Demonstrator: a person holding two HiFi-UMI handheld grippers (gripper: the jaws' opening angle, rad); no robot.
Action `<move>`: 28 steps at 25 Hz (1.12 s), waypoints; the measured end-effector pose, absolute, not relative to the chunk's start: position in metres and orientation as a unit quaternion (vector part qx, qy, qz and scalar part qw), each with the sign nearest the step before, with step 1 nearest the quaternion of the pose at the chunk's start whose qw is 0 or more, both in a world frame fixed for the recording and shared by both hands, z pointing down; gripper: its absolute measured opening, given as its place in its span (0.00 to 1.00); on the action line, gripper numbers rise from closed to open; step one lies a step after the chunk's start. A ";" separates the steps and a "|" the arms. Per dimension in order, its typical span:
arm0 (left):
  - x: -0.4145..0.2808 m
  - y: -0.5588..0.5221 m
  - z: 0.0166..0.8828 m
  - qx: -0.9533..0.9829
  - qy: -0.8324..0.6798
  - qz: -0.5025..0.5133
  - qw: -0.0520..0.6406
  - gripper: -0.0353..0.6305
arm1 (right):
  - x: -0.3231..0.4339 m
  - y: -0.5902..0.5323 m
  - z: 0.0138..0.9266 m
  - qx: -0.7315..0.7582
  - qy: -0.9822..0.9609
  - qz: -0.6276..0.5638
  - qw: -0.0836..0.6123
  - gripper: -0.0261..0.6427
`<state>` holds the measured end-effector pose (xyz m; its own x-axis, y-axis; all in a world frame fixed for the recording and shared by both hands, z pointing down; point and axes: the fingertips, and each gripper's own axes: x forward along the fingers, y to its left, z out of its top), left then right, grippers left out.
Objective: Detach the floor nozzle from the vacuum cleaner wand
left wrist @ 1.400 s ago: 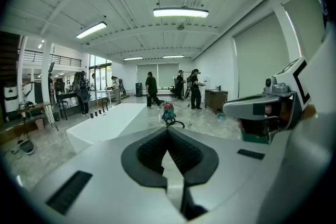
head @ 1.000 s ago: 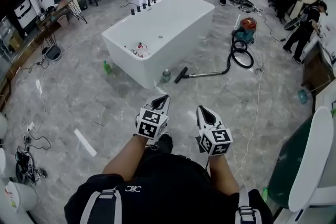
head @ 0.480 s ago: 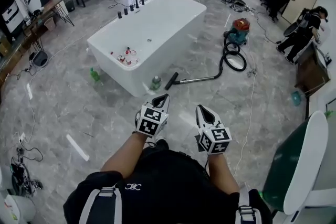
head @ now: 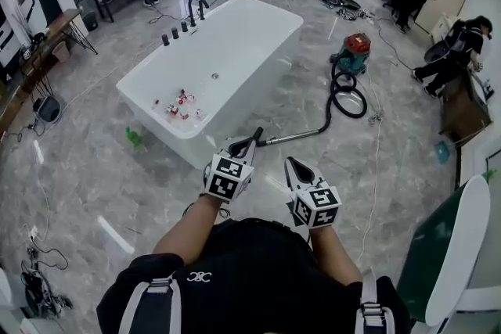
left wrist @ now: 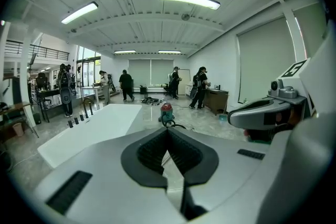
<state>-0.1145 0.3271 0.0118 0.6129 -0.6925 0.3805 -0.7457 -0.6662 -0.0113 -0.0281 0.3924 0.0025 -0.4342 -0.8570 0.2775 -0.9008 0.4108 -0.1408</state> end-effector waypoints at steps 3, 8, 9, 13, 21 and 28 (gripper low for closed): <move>-0.121 0.291 0.015 0.897 -0.394 0.187 0.072 0.05 | -0.032 0.353 0.004 0.533 -0.831 0.135 0.083 0.06; -0.120 0.247 0.026 0.898 -0.387 0.184 0.103 0.05 | -0.019 0.310 0.016 0.546 -0.819 0.152 0.089 0.06; -0.119 0.241 0.031 0.898 -0.385 0.184 0.110 0.05 | -0.014 0.303 0.019 0.549 -0.817 0.154 0.090 0.06; -0.117 0.218 0.044 0.895 -0.385 0.192 0.119 0.05 | -0.006 0.276 0.028 0.551 -0.814 0.162 0.089 0.06; -0.113 0.150 0.052 0.884 -0.405 0.200 0.115 0.05 | 0.008 0.196 0.034 0.546 -0.821 0.150 0.076 0.06; -0.068 0.072 0.056 0.880 -0.412 0.207 0.111 0.05 | 0.058 0.100 0.038 0.541 -0.824 0.153 0.062 0.06</move>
<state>-0.0683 0.0719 0.0561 0.5746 -0.6791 0.4568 -0.7714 -0.6359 0.0249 0.0576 0.1005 0.0383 -0.4061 -0.8739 0.2673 -0.9116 0.3670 -0.1851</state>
